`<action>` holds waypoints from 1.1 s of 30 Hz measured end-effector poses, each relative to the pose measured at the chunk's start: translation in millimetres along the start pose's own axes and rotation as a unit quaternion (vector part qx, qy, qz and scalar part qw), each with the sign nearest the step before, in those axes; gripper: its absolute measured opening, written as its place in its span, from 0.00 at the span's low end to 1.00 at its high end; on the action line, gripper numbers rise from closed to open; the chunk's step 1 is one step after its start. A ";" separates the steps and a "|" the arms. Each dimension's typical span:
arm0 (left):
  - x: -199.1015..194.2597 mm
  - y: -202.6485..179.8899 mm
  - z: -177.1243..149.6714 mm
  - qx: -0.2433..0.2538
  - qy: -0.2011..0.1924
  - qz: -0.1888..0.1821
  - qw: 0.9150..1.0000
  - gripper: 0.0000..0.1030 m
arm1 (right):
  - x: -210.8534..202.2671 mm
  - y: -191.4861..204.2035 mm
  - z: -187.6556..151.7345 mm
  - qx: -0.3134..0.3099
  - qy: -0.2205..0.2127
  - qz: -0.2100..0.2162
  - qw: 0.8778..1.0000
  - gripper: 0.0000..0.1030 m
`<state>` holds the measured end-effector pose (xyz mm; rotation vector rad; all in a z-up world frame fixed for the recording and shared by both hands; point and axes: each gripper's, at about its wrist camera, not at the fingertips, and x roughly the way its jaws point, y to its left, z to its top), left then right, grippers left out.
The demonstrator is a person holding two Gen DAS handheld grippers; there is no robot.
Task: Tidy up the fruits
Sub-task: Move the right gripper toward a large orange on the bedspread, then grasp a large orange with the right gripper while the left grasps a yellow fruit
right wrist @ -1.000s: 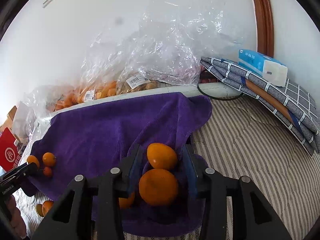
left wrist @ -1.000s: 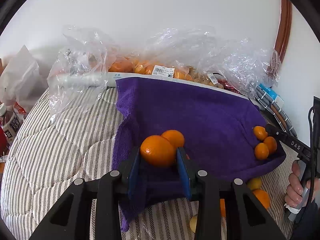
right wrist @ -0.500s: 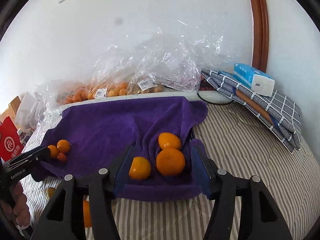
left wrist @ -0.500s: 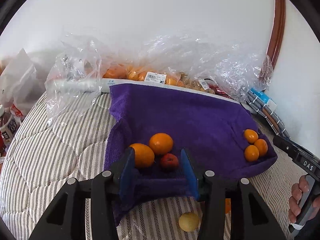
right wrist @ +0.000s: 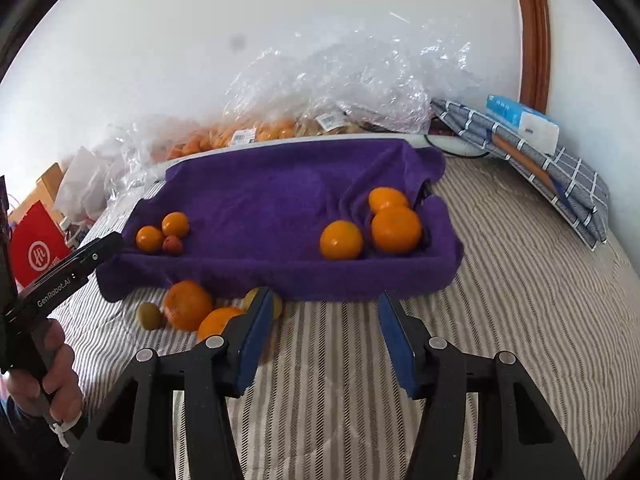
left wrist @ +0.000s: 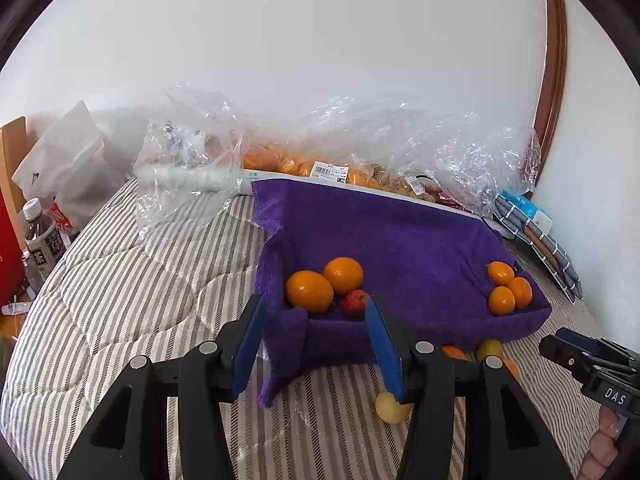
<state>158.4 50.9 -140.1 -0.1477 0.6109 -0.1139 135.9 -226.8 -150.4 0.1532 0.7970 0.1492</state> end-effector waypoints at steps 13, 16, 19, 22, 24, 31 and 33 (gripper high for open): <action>-17.0 20.8 -18.0 -0.027 0.020 -0.016 0.999 0.60 | 21.8 49.6 -22.7 -0.046 0.035 0.045 0.997 0.51; -14.1 23.1 -18.5 -0.033 0.028 -0.013 0.999 0.60 | 30.1 51.2 -23.3 -0.048 0.047 0.051 0.996 0.51; -11.2 24.9 -18.3 -0.036 0.035 -0.012 0.999 0.60 | 38.2 49.9 -21.4 -0.041 0.061 0.053 0.996 0.51; -9.5 24.7 -18.6 -0.035 0.040 -0.013 0.998 0.60 | 42.2 49.8 -18.6 -0.040 0.061 0.043 0.996 0.42; -8.1 24.3 -18.7 -0.034 0.044 -0.018 0.998 0.60 | 42.3 50.3 -18.6 -0.042 0.062 0.042 0.996 0.42; -2.9 6.7 -23.0 0.004 0.070 -0.067 0.995 0.60 | 24.6 38.9 -26.5 -0.036 0.046 0.038 0.998 0.42; -1.3 -0.9 -24.6 0.018 0.078 -0.082 0.993 0.60 | 17.4 30.0 -29.4 -0.030 0.039 0.031 0.998 0.42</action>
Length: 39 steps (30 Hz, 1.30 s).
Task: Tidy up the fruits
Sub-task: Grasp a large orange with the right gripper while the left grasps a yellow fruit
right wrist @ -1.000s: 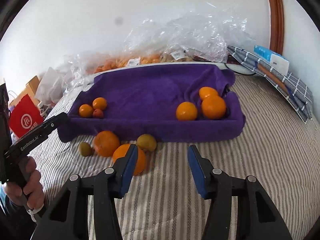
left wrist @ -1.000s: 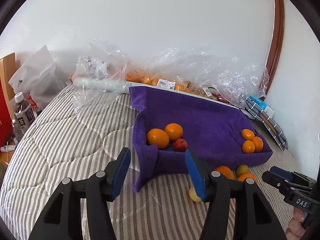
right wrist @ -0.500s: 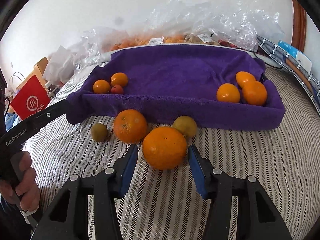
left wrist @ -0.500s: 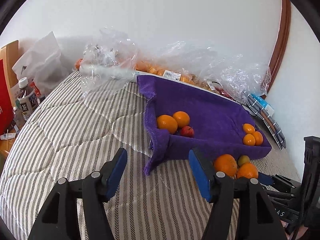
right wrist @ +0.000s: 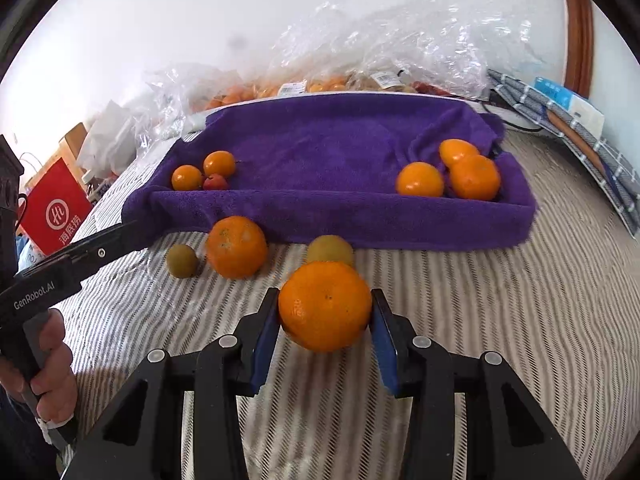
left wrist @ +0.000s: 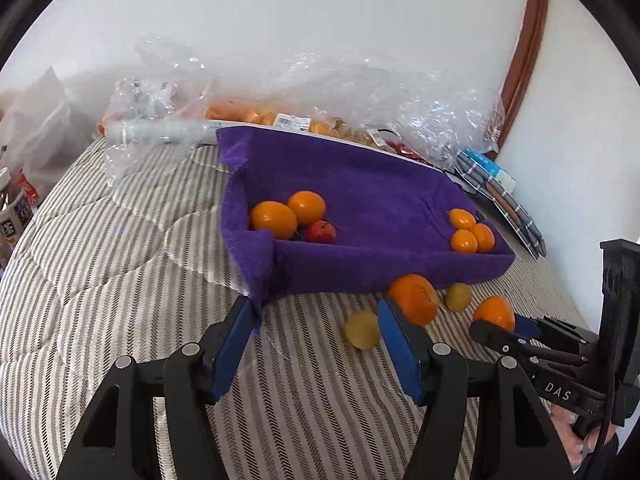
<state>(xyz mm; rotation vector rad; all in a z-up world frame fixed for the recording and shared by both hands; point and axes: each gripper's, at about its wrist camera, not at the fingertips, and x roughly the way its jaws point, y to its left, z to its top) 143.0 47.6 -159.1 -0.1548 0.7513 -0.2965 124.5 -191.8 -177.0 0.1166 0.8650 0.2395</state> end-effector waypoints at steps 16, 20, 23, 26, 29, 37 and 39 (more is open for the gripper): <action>35.8 -42.0 -4.5 0.041 0.076 -0.009 0.996 0.22 | -18.6 -40.8 -14.1 0.032 -0.020 0.000 0.999 0.42; 35.2 -37.9 -4.2 0.029 0.074 -0.015 0.997 0.22 | -15.5 -37.7 -13.8 0.026 -0.012 -0.001 1.000 0.42; 34.2 -35.8 -4.2 0.023 0.070 -0.016 0.997 0.22 | -16.0 -36.9 -13.7 0.025 -0.013 0.000 1.000 0.42; 31.4 -34.4 -4.3 0.019 0.064 -0.018 0.998 0.22 | -16.8 -37.0 -13.8 0.027 -0.015 -0.002 1.000 0.42; 24.5 -31.0 -4.2 0.011 0.048 -0.022 0.999 0.22 | -18.7 -38.0 -14.3 0.028 -0.020 -0.005 0.999 0.42; 7.5 -21.1 -1.8 -0.012 0.004 -0.027 1.000 0.22 | -22.4 -40.2 -11.8 0.029 -0.025 -0.014 0.999 0.42; 5.7 -18.6 1.1 -0.017 0.001 -0.029 0.999 0.22 | -25.1 -42.1 -6.5 0.032 -0.027 -0.011 0.999 0.42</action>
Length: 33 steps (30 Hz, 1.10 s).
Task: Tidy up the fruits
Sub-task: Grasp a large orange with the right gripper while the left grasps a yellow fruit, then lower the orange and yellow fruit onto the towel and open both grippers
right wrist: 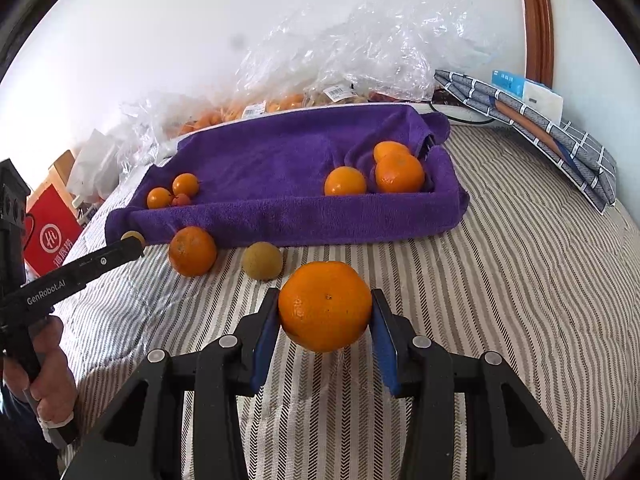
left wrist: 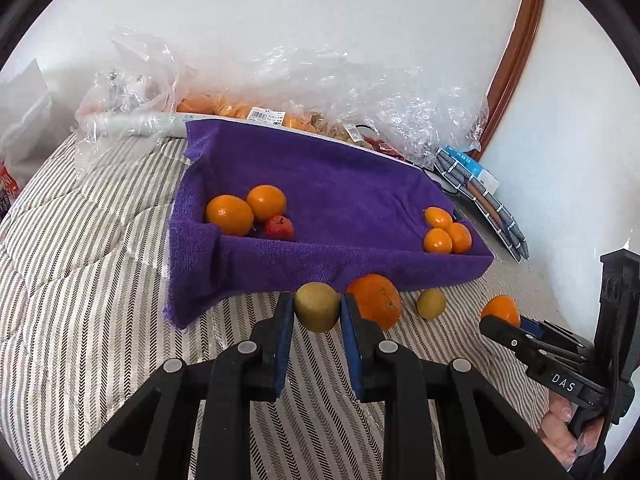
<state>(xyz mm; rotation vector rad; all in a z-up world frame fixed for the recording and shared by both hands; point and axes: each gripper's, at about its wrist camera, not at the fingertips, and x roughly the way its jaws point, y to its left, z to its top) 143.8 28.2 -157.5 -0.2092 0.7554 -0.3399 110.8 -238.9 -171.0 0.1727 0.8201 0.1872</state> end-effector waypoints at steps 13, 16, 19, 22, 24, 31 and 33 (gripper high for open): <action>7.5 0.1 64.4 -0.009 -0.034 0.016 0.999 0.22 | 5.0 -6.9 69.2 -0.027 -0.065 -0.004 0.998 0.42; 18.9 0.4 73.8 -0.011 -0.036 0.024 0.999 0.22 | 21.7 -8.1 86.7 -0.031 -0.063 -0.004 0.998 0.42; 30.2 3.1 80.3 -0.021 -0.031 0.023 0.999 0.22 | 39.4 -11.5 102.5 -0.030 -0.055 0.000 0.998 0.42; 39.5 5.0 83.5 -0.018 -0.029 0.031 0.999 0.22 | 53.0 -14.0 111.9 -0.038 -0.052 -0.003 0.998 0.42; 41.0 6.9 82.1 -0.014 -0.036 0.035 0.999 0.22 | 61.6 -16.8 113.9 -0.041 -0.048 -0.008 0.998 0.42; 47.8 14.6 79.0 -0.032 -0.027 0.004 0.999 0.22 | 84.0 -27.1 109.3 -0.029 -0.040 -0.015 0.999 0.42; 49.0 10.6 77.5 -0.024 -0.028 0.000 0.999 0.22 | 88.4 -29.1 108.7 -0.026 -0.035 -0.018 0.999 0.42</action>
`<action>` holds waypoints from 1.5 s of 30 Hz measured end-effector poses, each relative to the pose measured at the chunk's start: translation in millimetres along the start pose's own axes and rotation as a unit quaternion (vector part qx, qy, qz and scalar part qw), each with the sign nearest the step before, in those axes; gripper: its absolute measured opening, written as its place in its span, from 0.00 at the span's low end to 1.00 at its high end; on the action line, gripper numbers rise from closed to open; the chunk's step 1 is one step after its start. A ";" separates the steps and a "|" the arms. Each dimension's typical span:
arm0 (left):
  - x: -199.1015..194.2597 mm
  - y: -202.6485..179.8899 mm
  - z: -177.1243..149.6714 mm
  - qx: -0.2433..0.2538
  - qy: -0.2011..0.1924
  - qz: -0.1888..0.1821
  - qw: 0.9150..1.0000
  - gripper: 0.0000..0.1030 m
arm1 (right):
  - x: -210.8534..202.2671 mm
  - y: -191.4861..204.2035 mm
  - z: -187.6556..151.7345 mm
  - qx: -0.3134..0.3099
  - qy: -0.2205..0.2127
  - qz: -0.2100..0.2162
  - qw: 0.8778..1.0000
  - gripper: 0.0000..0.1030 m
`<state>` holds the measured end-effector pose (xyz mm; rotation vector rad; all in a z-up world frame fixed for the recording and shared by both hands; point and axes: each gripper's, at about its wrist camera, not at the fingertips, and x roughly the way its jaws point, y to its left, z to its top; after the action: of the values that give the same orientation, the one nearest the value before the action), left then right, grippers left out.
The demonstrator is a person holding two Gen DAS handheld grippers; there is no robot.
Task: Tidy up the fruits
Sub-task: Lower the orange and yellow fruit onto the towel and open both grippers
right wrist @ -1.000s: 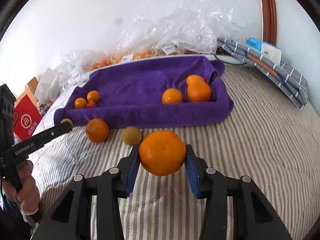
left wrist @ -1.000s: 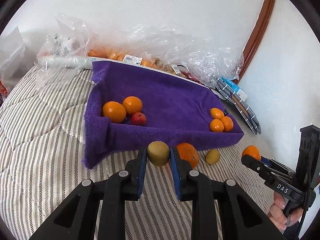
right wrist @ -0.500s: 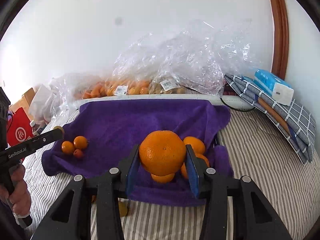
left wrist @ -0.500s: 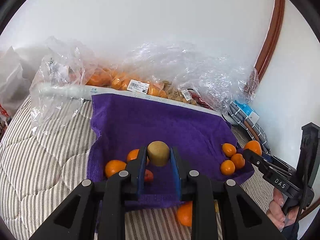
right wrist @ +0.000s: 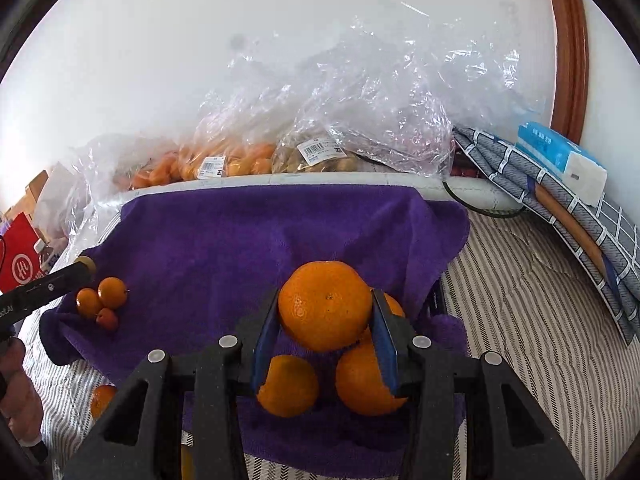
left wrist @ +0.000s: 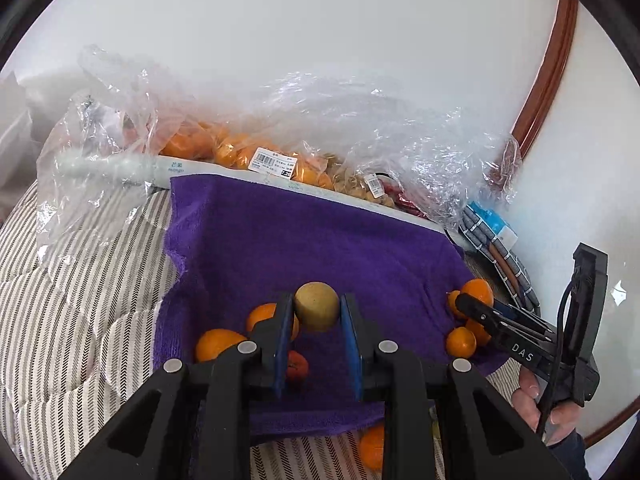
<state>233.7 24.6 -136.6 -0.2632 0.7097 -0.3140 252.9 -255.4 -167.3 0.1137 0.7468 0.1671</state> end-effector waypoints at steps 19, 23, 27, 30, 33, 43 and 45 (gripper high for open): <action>14.4 -9.0 -10.8 0.019 0.018 0.011 1.000 0.22 | -10.6 -3.5 -6.8 0.012 -0.017 0.010 1.000 0.43; 13.3 -6.6 -10.7 0.011 0.014 0.012 1.000 0.22 | -11.1 -7.5 -6.9 0.022 -0.018 0.008 1.000 0.43; 13.1 -4.8 -11.1 0.006 0.012 0.016 1.000 0.22 | -12.2 -6.9 -8.1 0.021 -0.020 0.004 1.000 0.43; 14.1 -6.2 -12.2 0.009 0.014 0.019 1.000 0.22 | -12.5 -4.3 -8.8 0.015 -0.021 0.000 1.000 0.43; 15.6 -8.2 -13.3 0.012 0.017 0.020 1.000 0.22 | -13.1 -3.5 -9.3 0.014 -0.023 -0.002 1.000 0.43; 18.3 -11.0 -14.0 0.024 0.021 0.030 0.999 0.22 | -14.6 -3.5 -10.1 0.020 -0.023 -0.002 1.000 0.49; 18.5 -11.3 -14.2 0.025 0.021 0.032 0.999 0.22 | -14.9 -2.7 -10.4 0.018 -0.024 -0.004 1.000 0.49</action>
<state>235.2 5.5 -154.1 -0.1864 0.7500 -0.2774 235.3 -260.4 -165.4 0.1477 0.7018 0.1432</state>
